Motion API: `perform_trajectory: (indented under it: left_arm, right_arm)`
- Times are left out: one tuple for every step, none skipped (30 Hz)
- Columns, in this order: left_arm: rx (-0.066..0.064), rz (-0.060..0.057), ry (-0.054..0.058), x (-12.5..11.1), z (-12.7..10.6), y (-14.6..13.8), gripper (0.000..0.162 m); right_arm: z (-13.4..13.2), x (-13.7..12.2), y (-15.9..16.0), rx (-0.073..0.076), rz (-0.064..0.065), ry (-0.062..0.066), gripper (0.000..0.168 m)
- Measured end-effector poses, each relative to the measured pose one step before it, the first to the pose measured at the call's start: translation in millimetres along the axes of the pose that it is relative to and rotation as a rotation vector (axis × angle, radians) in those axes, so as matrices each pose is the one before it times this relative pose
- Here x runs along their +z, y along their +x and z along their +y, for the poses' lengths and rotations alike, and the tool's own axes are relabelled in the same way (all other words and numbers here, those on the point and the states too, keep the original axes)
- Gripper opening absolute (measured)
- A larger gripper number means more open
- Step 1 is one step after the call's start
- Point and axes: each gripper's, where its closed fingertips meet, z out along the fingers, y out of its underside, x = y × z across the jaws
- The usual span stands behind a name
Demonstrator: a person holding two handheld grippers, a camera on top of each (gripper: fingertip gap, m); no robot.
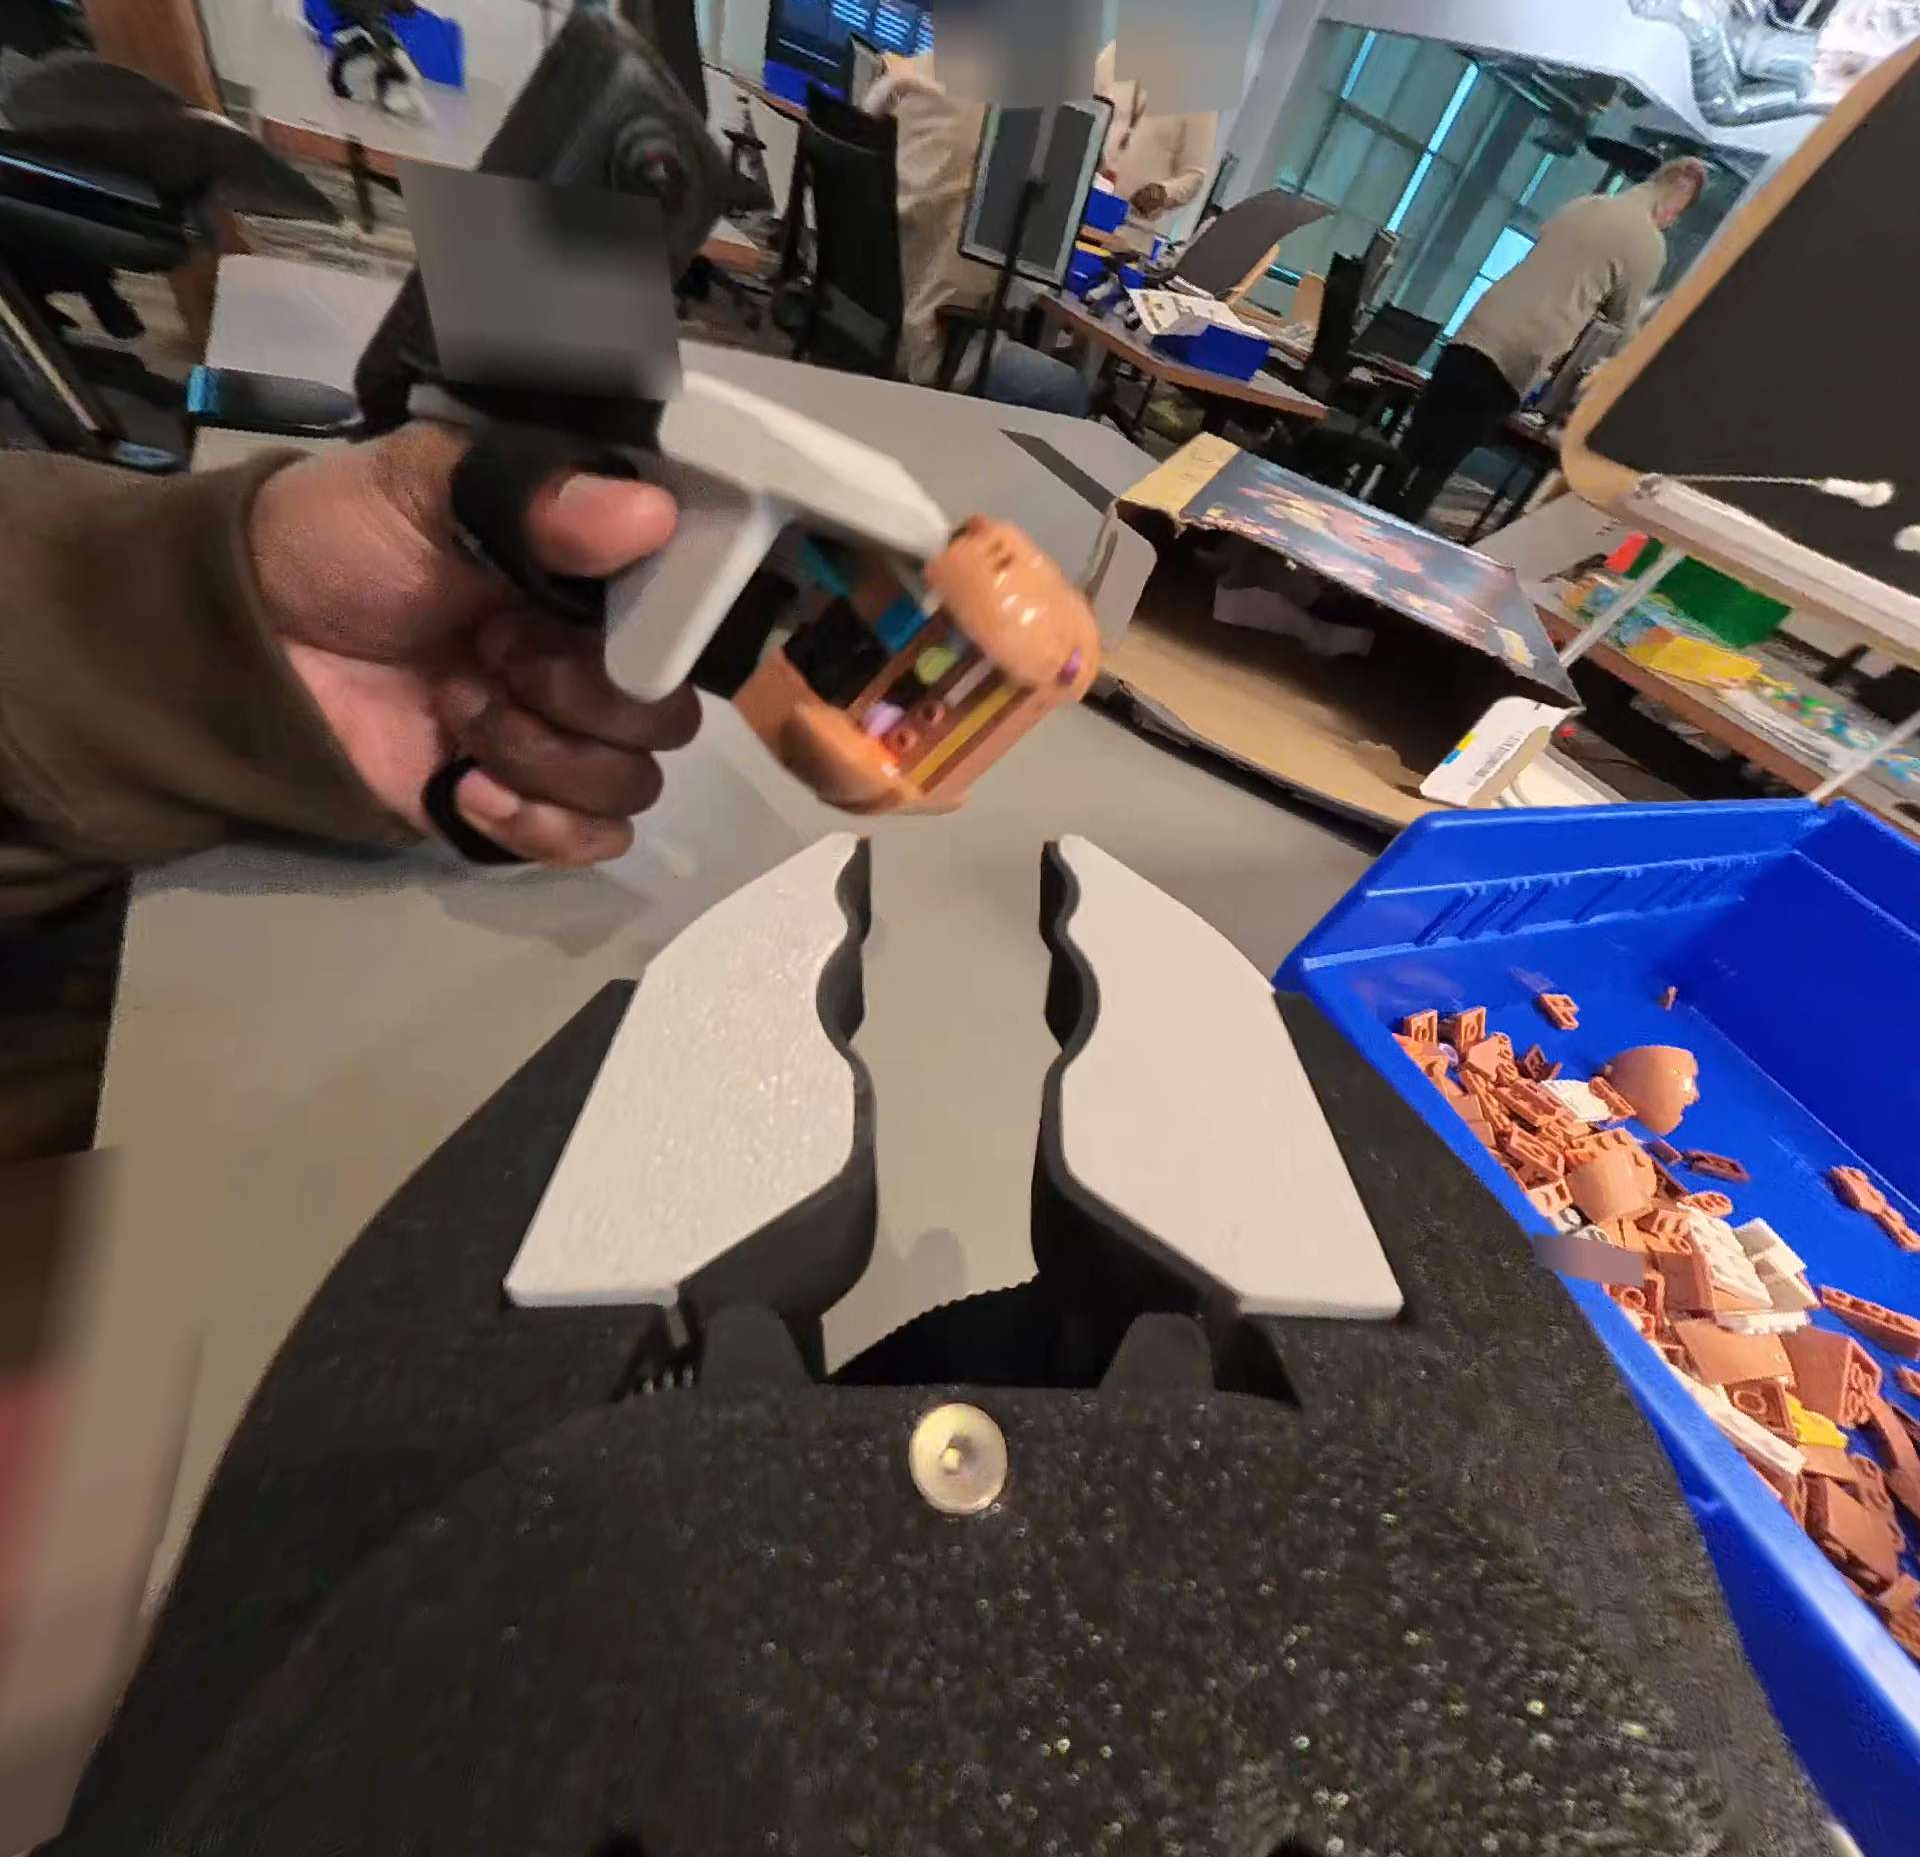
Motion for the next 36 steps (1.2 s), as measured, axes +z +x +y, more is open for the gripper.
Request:
perform_trajectory:
  left_arm:
    - [-0.0853,0.0191,0.0688,-0.63,-6.42,-1.01,0.038]
    - [-0.0802,0.0280,0.0534,-0.02,-4.15,0.18,0.038]
    - [-0.0747,0.0259,0.0440,0.43,-2.55,0.18,0.038]
    - [-0.0638,0.0176,0.0336,0.65,-0.93,-0.62,0.038]
    - [-0.0500,0.0118,0.0212,0.86,0.77,-1.01,0.038]
    - [-0.0388,0.0086,0.0099,1.12,1.94,-0.95,0.038]
    - [-0.0285,0.0061,0.0011,1.11,2.79,-0.71,0.038]
    - [-0.0171,0.0027,-0.0042,1.13,2.99,-0.58,0.038]
    - [-0.0082,0.0023,0.0043,0.45,0.68,-0.09,0.038]
    - [0.0005,-0.0025,-0.0008,-0.12,-0.13,-0.36,0.038]
    - [0.0085,-0.0045,-0.0081,-0.42,0.23,-0.50,0.038]
    - [0.0106,-0.0071,-0.0065,-0.70,-0.02,-0.81,0.038]
    - [0.0098,-0.0069,-0.0097,-0.91,0.51,-0.81,0.038]
    - [0.0068,-0.0047,-0.0136,-0.54,1.35,-0.69,0.039]
    - [0.0017,-0.0006,-0.0090,-0.58,0.93,-0.27,0.038]
    - [0.0040,0.0052,-0.0227,0.55,3.36,0.68,0.038]
    - [0.0034,0.0124,-0.0207,1.57,3.68,2.08,0.038]
    - [0.0055,0.0168,-0.0286,2.38,5.07,3.06,0.038]
    - [0.0096,0.0103,-0.0282,2.62,5.18,2.28,0.038]
    - [0.0192,-0.0078,-0.0071,1.21,2.06,0.04,0.037]
    - [0.0218,0.0000,0.0051,0.11,-0.65,1.49,0.037]
    - [0.0177,0.0072,0.0080,-0.84,-2.01,2.32,0.037]
    - [0.0104,0.0140,0.0263,-1.59,-4.52,2.83,0.037]
    - [0.0013,0.0185,0.0389,-2.34,-6.44,3.09,0.037]
    - [-0.0028,0.0165,0.0351,-2.38,-5.91,2.29,0.037]
    - [-0.0180,0.0278,0.0409,-2.17,-6.56,3.37,0.038]
    - [-0.0275,0.0319,0.0392,-1.72,-6.02,3.45,0.038]
    - [-0.0305,0.0304,0.0320,-1.12,-4.50,2.95,0.037]
    - [-0.0293,0.0264,0.0213,-0.62,-2.57,2.48,0.038]
    - [-0.0207,0.0216,0.0088,0.16,-0.56,2.23,0.037]
    - [-0.0084,0.0160,-0.0012,0.71,0.94,2.15,0.037]
    - [0.0047,0.0107,-0.0091,1.04,2.06,2.15,0.037]
    - [0.0163,0.0065,-0.0144,1.17,2.58,2.20,0.037]
    - [0.0280,0.0039,-0.0186,1.42,2.86,2.58,0.037]
    - [0.0430,0.0028,-0.0246,1.69,3.60,3.51,0.037]
    - [0.0591,-0.0052,-0.0229,1.84,2.95,3.31,0.038]
  right_arm:
    - [0.78,4.49,-2.40,-0.0047,0.0203,-0.0105,0.033]
    - [0.46,4.63,-2.68,-0.0043,0.0178,-0.0083,0.035]
    - [0.24,4.39,-2.45,-0.0036,0.0177,-0.0057,0.038]
    - [0.25,3.79,-2.08,-0.0055,0.0169,-0.0051,0.040]
    - [0.01,3.07,-1.61,-0.0115,0.0154,-0.0062,0.042]
    - [-1.08,1.63,-0.20,-0.0159,0.0196,0.0001,0.044]
    - [-2.40,0.28,1.88,-0.0140,0.0248,0.0096,0.044]
    - [-1.44,-0.57,1.75,-0.0083,0.0138,0.0063,0.046]
    - [-0.18,-0.56,1.21,0.0024,0.0019,0.0024,0.047]
    - [0.26,-0.84,1.66,0.0129,-0.0005,0.0032,0.046]
    - [-0.15,-1.59,2.86,0.0168,0.0036,0.0057,0.043]
    - [-1.59,-2.38,5.01,0.0173,0.0138,0.0136,0.037]
    - [-3.31,-3.11,6.83,0.0186,0.0217,0.0245,0.031]
    - [-4.64,-3.60,4.85,0.0203,0.0057,0.0315,0.021]
    - [-5.09,-3.25,0.81,0.0228,-0.0206,0.0345,0.013]
    - [-3.14,-1.88,-1.41,0.0259,-0.0313,0.0227,0.009]
    - [0.29,-0.27,-0.70,0.0239,-0.0193,0.0002,0.010]
    - [2.29,0.77,0.82,0.0125,-0.0014,-0.0132,0.012]
    - [1.17,0.29,1.22,-0.0004,0.0089,-0.0068,0.014]
    - [-0.43,-0.46,0.79,-0.0059,0.0091,0.0013,0.016]
    - [-0.81,-0.70,0.24,-0.0019,0.0045,0.0049,0.016]
    - [-1.34,-0.97,-0.06,0.0085,-0.0005,0.0085,0.017]
    - [-1.81,-1.20,-0.40,0.0176,-0.0051,0.0110,0.017]
    - [-2.42,-1.49,-0.61,0.0231,-0.0085,0.0163,0.017]
    - [-1.95,-1.40,-1.16,0.0229,-0.0126,0.0126,0.018]
    - [-1.06,-0.84,-2.11,0.0164,-0.0156,0.0075,0.020]
    - [-0.70,-0.25,-3.15,0.0070,-0.0161,0.0062,0.021]
    - [-0.26,0.45,-3.79,-0.0027,-0.0141,0.0024,0.022]
    - [0.62,1.26,-4.31,-0.0116,-0.0116,-0.0041,0.023]
    - [1.87,2.05,-3.98,-0.0169,-0.0075,-0.0115,0.024]
    - [2.55,2.37,-3.66,-0.0175,-0.0037,-0.0156,0.026]
    - [2.35,2.31,-3.32,-0.0146,-0.0035,-0.0143,0.028]
    - [1.66,1.89,-3.26,-0.0086,-0.0047,-0.0094,0.028]
    - [0.41,1.16,-2.15,-0.0022,-0.0027,-0.0018,0.028]
    - [-0.25,0.21,-1.01,0.0002,-0.0005,0.0029,0.027]
    - [-0.15,-0.51,-0.02,-0.0007,0.0004,0.0027,0.025]
